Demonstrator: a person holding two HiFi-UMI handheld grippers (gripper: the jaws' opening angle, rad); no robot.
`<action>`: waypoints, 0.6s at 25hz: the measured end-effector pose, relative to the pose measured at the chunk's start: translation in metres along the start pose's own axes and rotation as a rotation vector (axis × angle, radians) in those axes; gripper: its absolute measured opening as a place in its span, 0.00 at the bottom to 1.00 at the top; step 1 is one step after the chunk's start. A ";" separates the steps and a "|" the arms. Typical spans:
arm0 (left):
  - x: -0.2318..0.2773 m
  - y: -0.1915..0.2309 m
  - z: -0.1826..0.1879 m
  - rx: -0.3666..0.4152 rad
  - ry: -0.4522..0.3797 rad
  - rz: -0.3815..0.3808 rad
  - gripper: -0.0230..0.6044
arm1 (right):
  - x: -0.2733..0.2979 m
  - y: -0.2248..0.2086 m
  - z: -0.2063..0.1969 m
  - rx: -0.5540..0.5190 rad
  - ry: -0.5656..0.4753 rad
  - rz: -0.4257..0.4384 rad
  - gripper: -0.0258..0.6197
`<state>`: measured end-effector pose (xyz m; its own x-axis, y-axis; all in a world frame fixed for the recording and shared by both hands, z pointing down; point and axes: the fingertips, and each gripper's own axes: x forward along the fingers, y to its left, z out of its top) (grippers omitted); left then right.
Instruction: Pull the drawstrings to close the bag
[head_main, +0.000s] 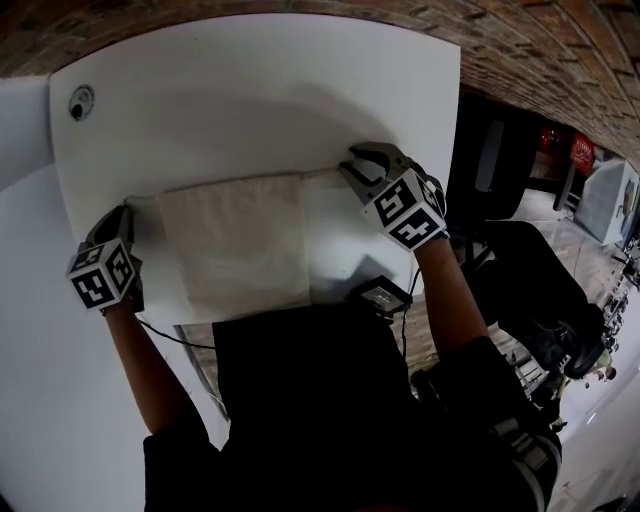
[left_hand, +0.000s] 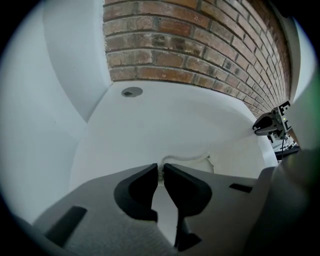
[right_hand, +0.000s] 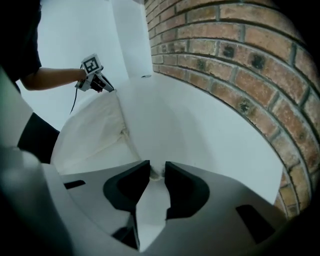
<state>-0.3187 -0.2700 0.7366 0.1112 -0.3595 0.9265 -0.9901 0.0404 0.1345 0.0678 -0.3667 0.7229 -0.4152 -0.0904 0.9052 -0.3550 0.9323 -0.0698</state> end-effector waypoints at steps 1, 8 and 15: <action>0.000 0.000 0.000 0.002 -0.001 -0.001 0.11 | -0.001 0.000 -0.002 0.015 -0.004 -0.001 0.17; 0.002 -0.001 0.000 0.025 -0.047 0.009 0.11 | 0.000 0.000 -0.008 0.113 -0.058 -0.044 0.11; 0.006 0.002 0.001 -0.033 -0.150 -0.037 0.11 | 0.001 -0.004 -0.007 0.189 -0.171 -0.091 0.10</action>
<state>-0.3202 -0.2736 0.7423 0.1309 -0.4967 0.8580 -0.9819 0.0543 0.1813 0.0748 -0.3680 0.7269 -0.5042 -0.2440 0.8284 -0.5408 0.8371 -0.0826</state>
